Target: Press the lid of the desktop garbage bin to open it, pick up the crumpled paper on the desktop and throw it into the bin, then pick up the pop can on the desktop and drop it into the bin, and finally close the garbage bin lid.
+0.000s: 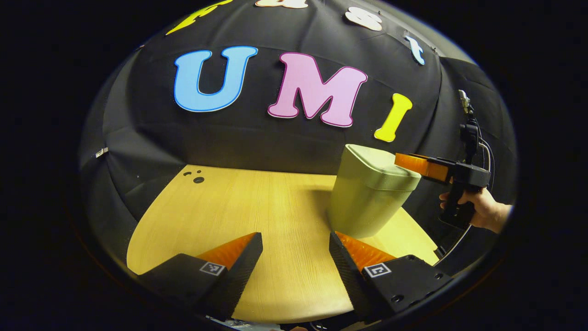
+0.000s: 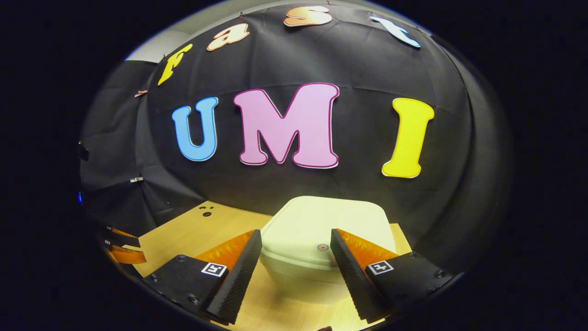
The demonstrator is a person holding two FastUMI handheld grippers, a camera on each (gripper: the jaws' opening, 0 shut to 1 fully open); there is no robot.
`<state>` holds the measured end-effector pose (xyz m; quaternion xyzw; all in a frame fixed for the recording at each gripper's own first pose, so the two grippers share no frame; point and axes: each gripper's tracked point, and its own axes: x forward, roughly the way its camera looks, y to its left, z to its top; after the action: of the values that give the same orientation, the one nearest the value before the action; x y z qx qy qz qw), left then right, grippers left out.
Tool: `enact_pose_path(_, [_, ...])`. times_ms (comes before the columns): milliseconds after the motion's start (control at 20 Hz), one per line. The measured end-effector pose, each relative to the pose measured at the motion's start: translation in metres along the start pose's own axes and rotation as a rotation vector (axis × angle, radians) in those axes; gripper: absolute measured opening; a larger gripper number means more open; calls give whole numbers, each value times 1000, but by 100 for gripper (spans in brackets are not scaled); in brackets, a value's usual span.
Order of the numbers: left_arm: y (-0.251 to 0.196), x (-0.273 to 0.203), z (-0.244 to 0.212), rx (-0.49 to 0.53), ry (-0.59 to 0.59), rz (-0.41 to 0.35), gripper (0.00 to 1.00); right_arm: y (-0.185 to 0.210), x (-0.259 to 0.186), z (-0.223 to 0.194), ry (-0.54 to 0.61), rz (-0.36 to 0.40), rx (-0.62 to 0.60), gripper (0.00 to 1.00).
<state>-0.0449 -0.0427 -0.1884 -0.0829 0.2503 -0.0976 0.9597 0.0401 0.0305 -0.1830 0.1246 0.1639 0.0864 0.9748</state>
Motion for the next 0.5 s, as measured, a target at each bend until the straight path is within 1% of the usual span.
enact_pose_path(200, [-1,1,0,6,0,-5,94,19,-24,7,-19,39,8,95])
enact_pose_path(500, [0,3,3,12,-6,-9,94,38,-46,6,-31,71,-15,94])
